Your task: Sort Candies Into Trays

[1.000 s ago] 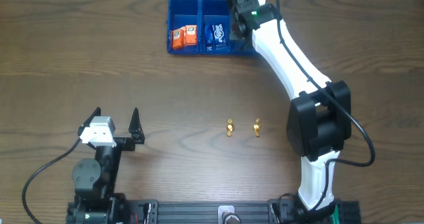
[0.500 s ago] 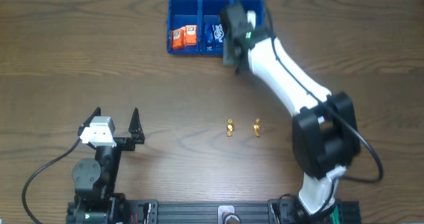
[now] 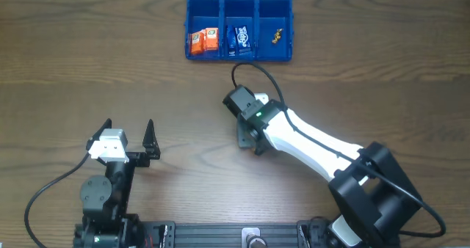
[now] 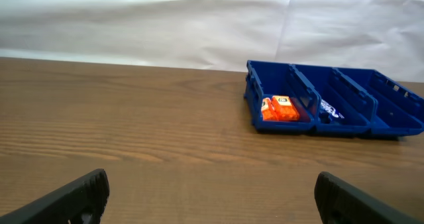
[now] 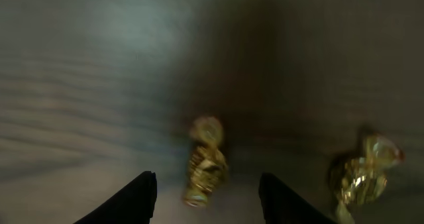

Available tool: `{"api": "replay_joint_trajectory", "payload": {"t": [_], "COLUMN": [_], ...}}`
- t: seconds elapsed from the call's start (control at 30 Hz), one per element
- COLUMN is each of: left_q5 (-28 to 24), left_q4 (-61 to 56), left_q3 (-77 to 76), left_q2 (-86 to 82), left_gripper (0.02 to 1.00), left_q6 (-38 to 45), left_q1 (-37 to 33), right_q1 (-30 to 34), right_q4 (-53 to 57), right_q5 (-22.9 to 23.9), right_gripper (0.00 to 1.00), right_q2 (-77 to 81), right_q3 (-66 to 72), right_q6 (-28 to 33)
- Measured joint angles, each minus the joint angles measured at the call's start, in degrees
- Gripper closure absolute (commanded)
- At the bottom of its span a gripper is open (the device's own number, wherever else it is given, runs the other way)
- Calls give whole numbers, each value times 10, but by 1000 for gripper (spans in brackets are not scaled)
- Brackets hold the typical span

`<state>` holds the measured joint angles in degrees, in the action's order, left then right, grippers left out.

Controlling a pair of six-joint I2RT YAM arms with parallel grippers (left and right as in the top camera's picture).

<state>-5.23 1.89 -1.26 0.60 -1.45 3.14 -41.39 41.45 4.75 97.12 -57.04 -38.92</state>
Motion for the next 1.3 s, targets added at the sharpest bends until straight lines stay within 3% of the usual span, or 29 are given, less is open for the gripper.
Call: {"api": "replay_joint_trajectory", "payload": {"t": [0.37,0.57,0.83,1.1,1.3], "left_q5": [0,0,0,0,0], "left_q4": [0,0,0,0,0], "left_q3": [0,0,0,0,0], "left_q2": [0,0,0,0,0], "left_gripper": [20,20,20,20,20], "left_q6": [0,0,0,0,0], "left_q1": [0,0,0,0,0], "right_q1": [0,0,0,0,37], "right_q4": [-22,-35,-38,-36,56], "right_q5": [-5,-8,-9,-5,9], "right_gripper": [524,689,827,831,831], "right_q2": [27,37,37,33,-1], "right_q3": [17,16,16,16,-83], "right_q6": [-23,-29,-38,-40,-2]}}
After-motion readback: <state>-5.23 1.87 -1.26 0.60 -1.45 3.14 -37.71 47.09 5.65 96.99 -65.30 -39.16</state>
